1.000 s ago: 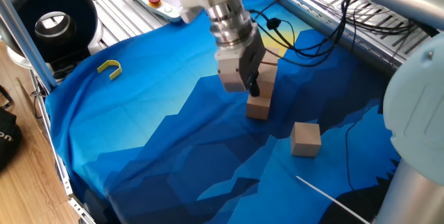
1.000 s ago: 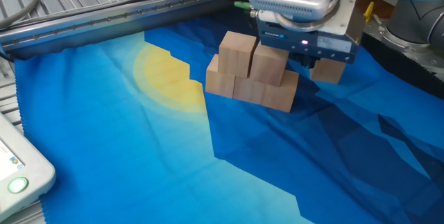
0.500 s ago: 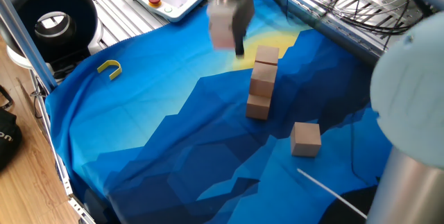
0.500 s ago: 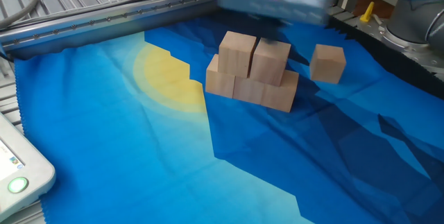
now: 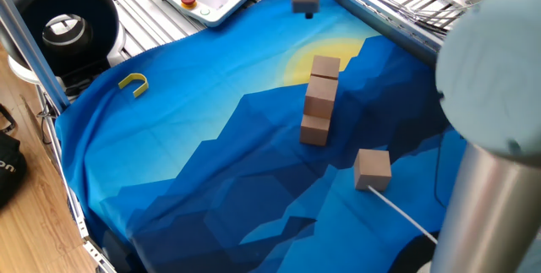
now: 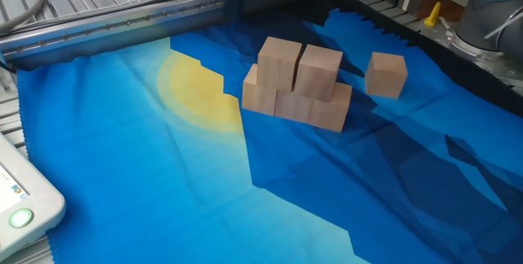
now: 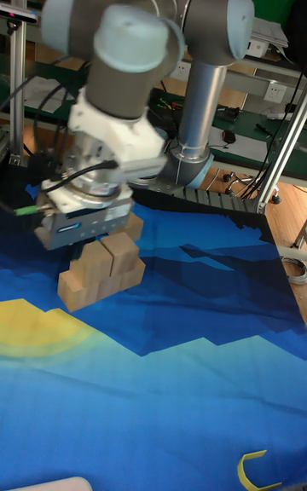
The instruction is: Stack the blocks into a pyramid shape
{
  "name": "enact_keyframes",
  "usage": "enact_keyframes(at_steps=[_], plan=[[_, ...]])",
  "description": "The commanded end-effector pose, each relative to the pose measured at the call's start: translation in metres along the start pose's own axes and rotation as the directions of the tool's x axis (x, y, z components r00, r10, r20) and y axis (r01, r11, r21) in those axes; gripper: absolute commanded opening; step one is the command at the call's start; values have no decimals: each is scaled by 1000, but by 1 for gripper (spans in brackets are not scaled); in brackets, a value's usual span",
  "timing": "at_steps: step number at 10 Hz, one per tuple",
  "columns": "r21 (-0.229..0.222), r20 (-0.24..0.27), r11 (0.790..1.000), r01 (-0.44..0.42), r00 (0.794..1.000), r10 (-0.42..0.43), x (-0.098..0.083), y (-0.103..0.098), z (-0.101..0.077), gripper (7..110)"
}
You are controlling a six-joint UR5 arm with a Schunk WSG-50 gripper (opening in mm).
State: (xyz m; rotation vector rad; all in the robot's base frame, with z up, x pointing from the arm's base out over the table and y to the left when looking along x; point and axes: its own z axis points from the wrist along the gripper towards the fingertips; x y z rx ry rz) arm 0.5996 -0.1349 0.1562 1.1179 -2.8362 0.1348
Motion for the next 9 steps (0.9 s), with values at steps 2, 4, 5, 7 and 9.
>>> enact_keyframes(at_steps=[2,4,5,7,9], plan=[[-82,-46,996,26,999,-30,29,-18,43,7],[-153,-17,986,-61,998,59,16,-1,55,7],[-199,-12,974,-105,994,105,10,8,60,7],[-225,-33,968,-115,993,110,15,15,70,7],[-296,-57,942,-156,988,146,15,34,66,7]])
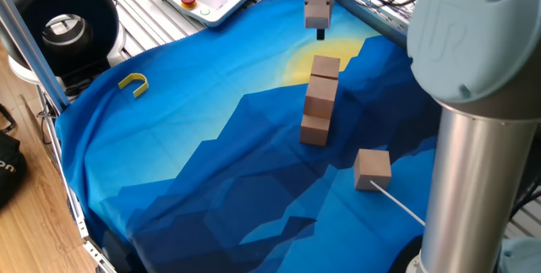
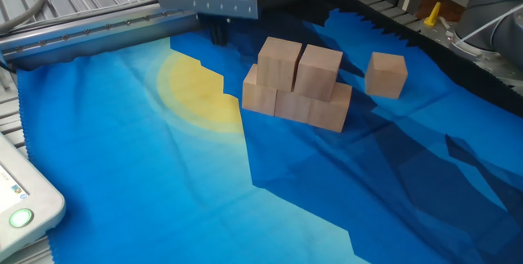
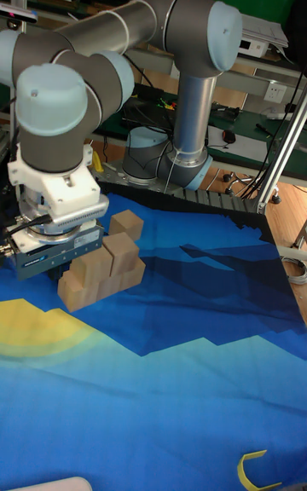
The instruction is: Stack the blocks into a pyramid shape
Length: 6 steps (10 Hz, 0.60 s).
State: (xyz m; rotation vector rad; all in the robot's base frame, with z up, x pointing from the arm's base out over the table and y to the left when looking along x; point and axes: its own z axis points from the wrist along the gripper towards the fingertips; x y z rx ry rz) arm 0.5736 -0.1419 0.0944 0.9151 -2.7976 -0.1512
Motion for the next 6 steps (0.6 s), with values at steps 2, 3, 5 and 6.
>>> enact_keyframes(at_steps=[2,3,5,6], plan=[[-89,-38,995,-51,998,48,5,22,10,7],[-91,-47,995,-50,998,46,7,23,10,7],[-94,-66,995,-38,997,32,11,24,12,7],[-103,-82,994,-32,996,24,15,26,13,7]])
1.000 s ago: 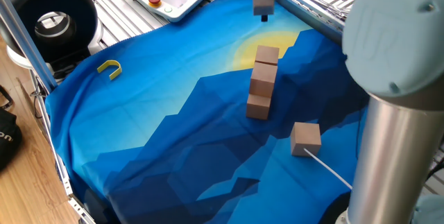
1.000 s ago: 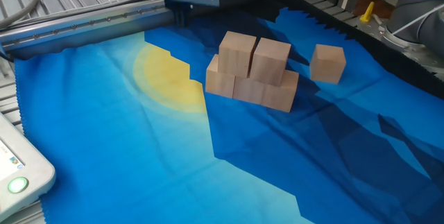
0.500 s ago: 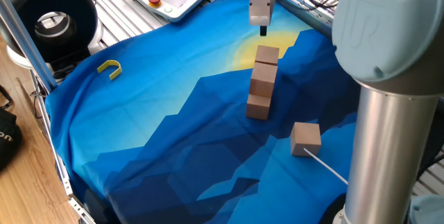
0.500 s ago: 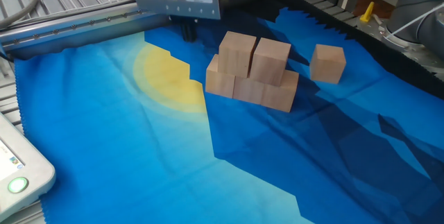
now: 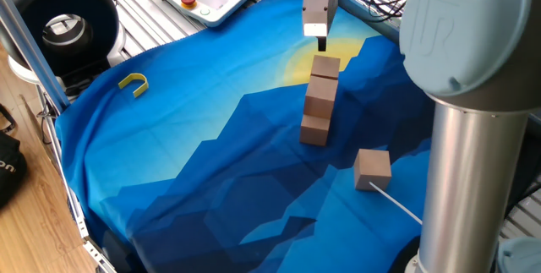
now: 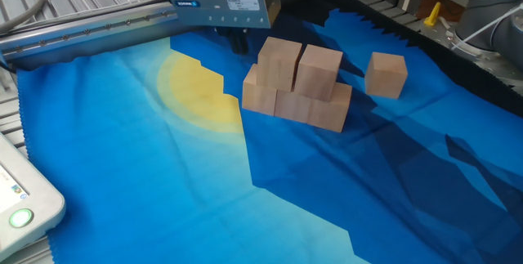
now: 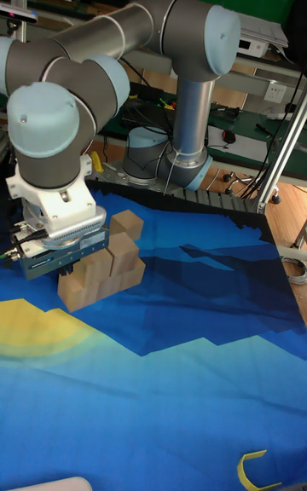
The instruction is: Stack the blocks into a pyramid shape
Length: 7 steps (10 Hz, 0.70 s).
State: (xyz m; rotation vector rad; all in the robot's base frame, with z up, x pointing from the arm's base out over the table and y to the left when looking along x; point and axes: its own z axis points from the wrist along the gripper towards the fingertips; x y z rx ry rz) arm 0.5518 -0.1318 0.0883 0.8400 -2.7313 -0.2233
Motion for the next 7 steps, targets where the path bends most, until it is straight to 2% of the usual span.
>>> enact_keyframes(at_steps=[1,3,5,7], plan=[[-29,-31,1000,11,999,-12,8,8,5,7],[-21,-36,1000,15,999,-16,17,9,8,7],[13,-41,1000,15,999,-14,24,5,8,7],[8,-38,1000,11,999,-10,25,8,6,7]])
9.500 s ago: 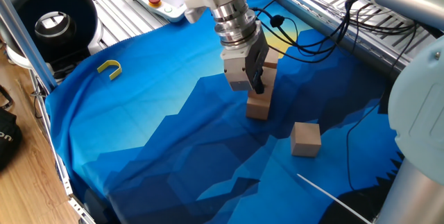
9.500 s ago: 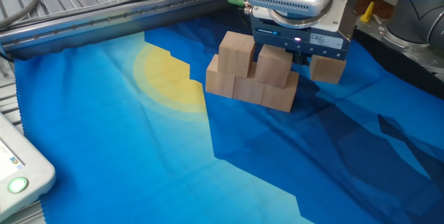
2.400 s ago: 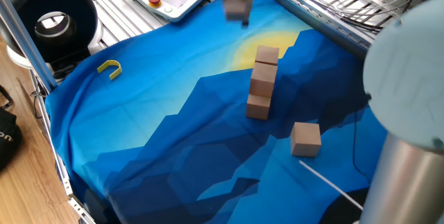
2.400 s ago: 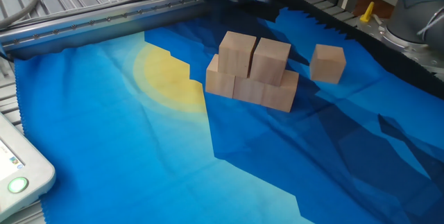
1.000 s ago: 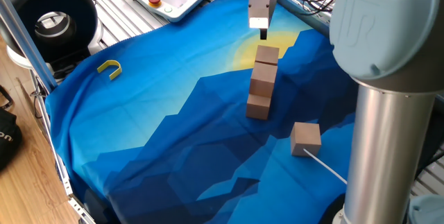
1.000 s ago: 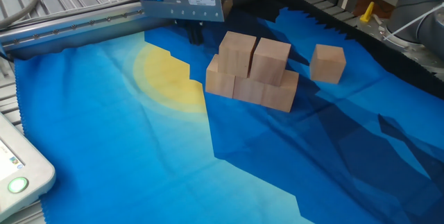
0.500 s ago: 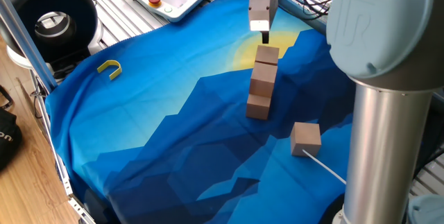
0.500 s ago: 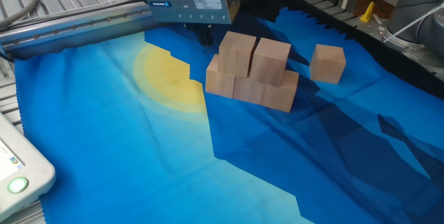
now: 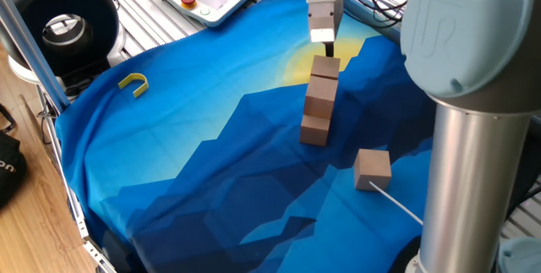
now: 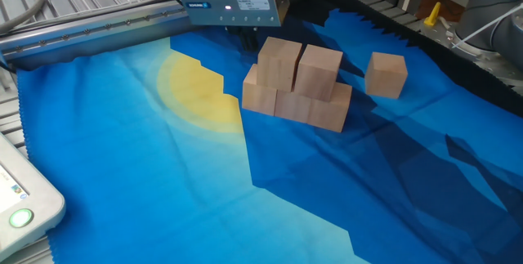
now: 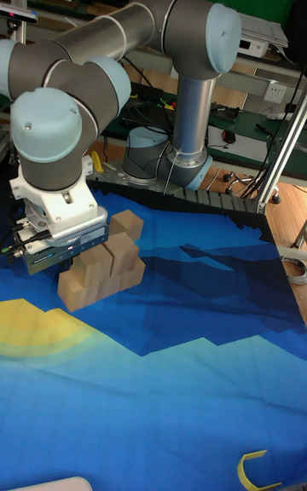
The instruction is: Stack the blocks into a pyramid shape
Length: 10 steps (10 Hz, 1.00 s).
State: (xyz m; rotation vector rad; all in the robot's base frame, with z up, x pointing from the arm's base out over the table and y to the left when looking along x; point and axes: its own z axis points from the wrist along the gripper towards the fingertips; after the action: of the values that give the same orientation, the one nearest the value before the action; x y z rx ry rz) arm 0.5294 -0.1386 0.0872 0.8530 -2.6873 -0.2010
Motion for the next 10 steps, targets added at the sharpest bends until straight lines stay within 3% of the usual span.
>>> enact_keyframes(at_steps=[1,6,10], plan=[[4,9,1000,-3,1000,3,2,2,-1,7],[-4,15,1000,-4,1000,4,-2,5,1,7],[-36,16,999,2,1000,-1,-2,14,1,7]])
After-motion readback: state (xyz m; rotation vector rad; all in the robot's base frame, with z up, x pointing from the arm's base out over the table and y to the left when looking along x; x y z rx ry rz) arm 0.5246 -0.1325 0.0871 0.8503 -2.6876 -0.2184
